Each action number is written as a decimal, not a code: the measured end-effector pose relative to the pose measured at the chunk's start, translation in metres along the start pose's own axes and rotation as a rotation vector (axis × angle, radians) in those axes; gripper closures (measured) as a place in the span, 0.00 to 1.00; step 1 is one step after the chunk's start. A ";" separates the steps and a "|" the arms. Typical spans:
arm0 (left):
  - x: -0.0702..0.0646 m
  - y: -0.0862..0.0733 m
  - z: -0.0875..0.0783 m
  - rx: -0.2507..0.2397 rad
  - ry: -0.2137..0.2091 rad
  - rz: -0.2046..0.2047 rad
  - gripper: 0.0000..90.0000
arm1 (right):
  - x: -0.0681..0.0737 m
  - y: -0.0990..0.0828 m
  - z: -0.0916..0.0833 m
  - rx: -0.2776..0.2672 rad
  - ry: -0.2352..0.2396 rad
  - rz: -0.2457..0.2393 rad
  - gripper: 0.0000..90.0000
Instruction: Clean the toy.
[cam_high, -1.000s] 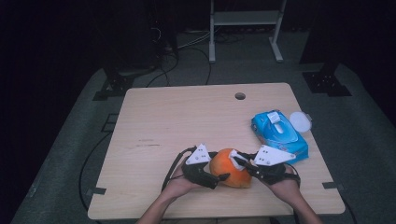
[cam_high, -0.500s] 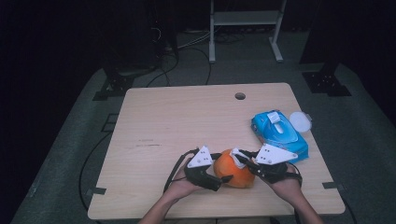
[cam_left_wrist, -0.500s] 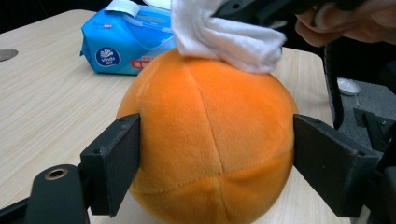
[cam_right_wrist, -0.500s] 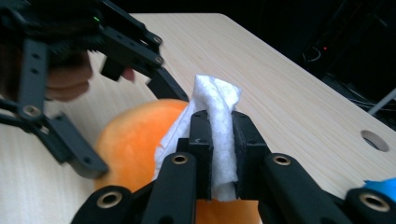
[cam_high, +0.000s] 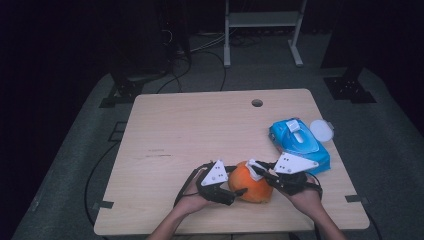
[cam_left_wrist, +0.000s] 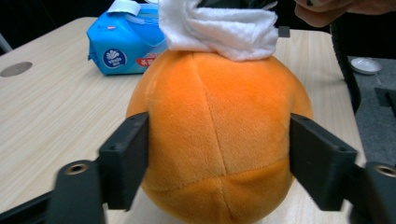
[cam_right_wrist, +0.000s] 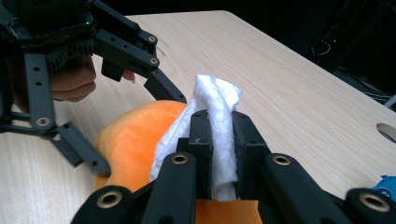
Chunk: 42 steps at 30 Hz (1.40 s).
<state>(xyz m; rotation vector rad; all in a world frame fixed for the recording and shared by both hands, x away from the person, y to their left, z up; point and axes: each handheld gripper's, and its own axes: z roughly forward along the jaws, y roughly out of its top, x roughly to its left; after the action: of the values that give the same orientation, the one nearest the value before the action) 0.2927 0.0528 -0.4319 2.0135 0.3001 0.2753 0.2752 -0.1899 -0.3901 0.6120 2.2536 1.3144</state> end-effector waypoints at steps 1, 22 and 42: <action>0.000 0.001 0.001 0.007 -0.014 -0.026 0.19 | 0.002 0.001 0.000 0.001 0.001 0.004 0.88; 0.003 0.003 0.002 0.051 -0.025 -0.064 0.09 | -0.003 -0.009 0.000 0.016 -0.011 0.034 0.88; 0.010 -0.003 -0.007 0.050 -0.022 -0.065 0.16 | 0.018 -0.005 0.013 0.000 0.081 0.020 0.88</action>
<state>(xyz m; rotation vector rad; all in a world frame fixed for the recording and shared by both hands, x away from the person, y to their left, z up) 0.3000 0.0631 -0.4304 2.0501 0.3605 0.2069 0.2682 -0.1728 -0.4030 0.5921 2.3182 1.3716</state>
